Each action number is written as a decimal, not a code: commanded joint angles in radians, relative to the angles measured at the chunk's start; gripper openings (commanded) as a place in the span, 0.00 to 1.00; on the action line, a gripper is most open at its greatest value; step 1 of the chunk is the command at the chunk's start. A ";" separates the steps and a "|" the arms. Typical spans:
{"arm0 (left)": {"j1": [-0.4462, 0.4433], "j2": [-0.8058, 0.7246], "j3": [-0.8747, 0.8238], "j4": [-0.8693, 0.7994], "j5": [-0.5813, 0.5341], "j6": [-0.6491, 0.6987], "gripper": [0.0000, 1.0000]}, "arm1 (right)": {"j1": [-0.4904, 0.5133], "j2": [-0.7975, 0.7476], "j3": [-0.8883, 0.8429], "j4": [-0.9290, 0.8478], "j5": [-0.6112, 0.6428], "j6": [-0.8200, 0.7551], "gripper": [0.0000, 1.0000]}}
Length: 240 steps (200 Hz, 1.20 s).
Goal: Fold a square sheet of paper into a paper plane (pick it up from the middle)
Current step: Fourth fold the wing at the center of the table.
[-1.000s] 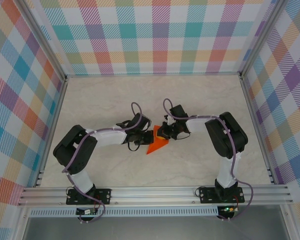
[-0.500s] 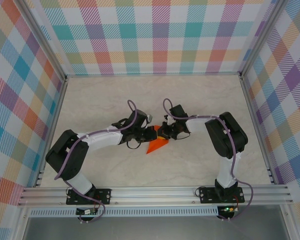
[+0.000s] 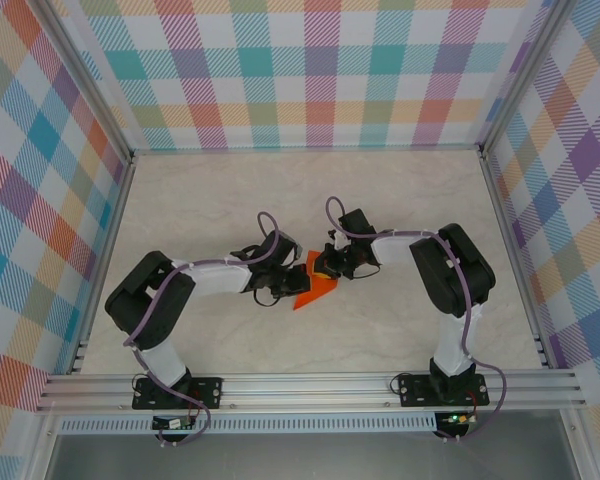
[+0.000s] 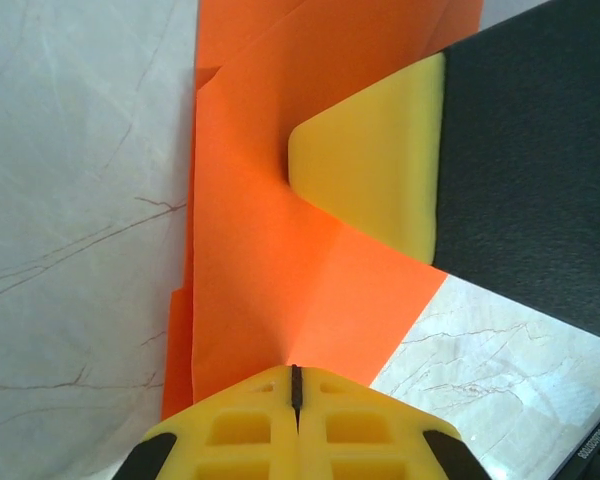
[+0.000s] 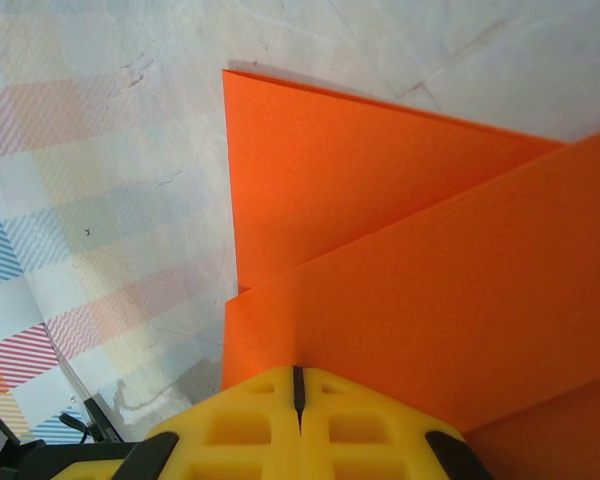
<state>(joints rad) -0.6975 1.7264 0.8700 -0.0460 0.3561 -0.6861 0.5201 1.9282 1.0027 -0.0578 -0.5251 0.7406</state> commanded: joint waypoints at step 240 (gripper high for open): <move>0.005 -0.052 -0.131 0.028 0.058 -0.068 0.00 | -0.002 0.082 -0.009 -0.111 0.114 -0.009 0.00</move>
<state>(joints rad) -0.6975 1.6497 0.7551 -0.0013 0.4004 -0.7444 0.5190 1.9347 1.0130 -0.0727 -0.5327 0.7410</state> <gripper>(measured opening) 0.040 0.045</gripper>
